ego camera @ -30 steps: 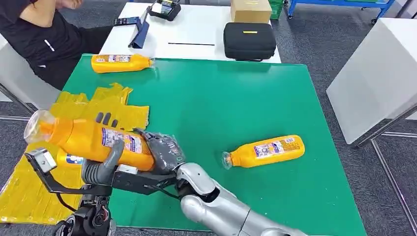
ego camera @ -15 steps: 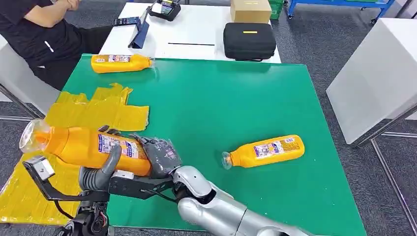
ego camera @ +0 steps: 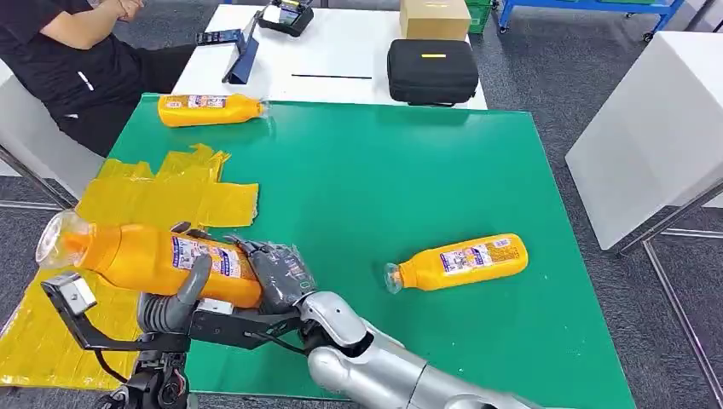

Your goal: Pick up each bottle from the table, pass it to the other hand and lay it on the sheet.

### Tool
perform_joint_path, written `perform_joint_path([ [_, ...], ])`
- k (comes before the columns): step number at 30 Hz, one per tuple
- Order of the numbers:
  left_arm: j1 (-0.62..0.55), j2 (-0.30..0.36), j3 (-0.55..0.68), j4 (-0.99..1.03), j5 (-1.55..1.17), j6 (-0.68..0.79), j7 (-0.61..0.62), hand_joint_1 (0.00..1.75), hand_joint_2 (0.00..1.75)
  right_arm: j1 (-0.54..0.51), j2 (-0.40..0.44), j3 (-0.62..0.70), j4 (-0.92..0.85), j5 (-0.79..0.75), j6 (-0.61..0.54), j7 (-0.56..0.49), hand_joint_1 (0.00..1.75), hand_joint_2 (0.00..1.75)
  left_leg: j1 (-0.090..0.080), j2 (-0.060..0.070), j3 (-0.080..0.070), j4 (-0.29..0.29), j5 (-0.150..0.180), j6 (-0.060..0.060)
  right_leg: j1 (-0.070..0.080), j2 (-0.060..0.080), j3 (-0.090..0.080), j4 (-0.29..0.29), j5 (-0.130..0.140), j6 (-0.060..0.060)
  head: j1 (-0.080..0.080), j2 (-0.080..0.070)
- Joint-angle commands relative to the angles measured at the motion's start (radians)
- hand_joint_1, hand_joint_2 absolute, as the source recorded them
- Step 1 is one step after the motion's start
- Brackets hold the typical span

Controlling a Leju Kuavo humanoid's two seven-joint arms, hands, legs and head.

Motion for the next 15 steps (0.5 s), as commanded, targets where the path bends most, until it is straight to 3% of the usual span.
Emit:
perform_joint_path([
  [1,-0.059,0.025,-0.118,0.020,-0.005,-0.051,0.000,1.75,1.75,0.031,-0.058,-0.001,0.030,0.000,-0.091,0.033,0.26,1.75,0.001,-0.006,0.005,0.000,-0.001,0.001,0.001,-0.005,0.006,-0.001,-0.002,-0.006,0.000,0.000],
  [2,-0.054,0.027,-0.121,0.016,-0.011,-0.050,-0.006,1.75,1.75,0.041,-0.076,-0.022,0.007,-0.003,-0.093,0.034,0.00,1.75,0.001,-0.006,0.004,-0.001,-0.001,0.001,0.001,-0.005,0.006,-0.001,-0.002,-0.005,0.000,0.000],
  [3,-0.052,0.031,-0.123,0.014,-0.028,-0.044,-0.022,1.75,1.75,0.043,-0.089,-0.046,-0.009,-0.005,-0.107,0.037,0.00,1.75,0.000,-0.005,0.002,-0.001,0.000,0.001,0.001,-0.004,0.003,-0.001,-0.001,-0.004,0.000,0.000],
  [4,-0.058,0.032,-0.121,0.016,-0.046,-0.031,-0.030,1.75,1.75,0.043,-0.102,-0.086,-0.031,-0.013,-0.110,0.051,0.00,0.00,0.001,-0.007,0.005,-0.001,-0.001,0.001,0.001,-0.006,0.006,-0.001,-0.002,-0.006,0.000,0.000],
  [10,-0.043,0.036,-0.036,0.007,-0.166,0.037,-0.039,1.75,1.75,0.103,-0.199,-0.266,-0.212,0.005,-0.121,0.068,0.00,0.00,0.000,-0.007,0.002,0.000,0.000,0.001,0.001,-0.006,0.005,0.000,-0.002,-0.005,0.000,0.000],
  [15,-0.041,0.030,-0.035,0.007,-0.169,0.034,-0.039,1.75,1.75,0.111,-0.189,-0.267,-0.212,0.018,-0.114,0.072,0.00,0.00,0.000,-0.004,0.002,0.000,-0.001,0.001,0.001,-0.003,0.004,0.000,-0.001,-0.005,0.000,0.000],
])
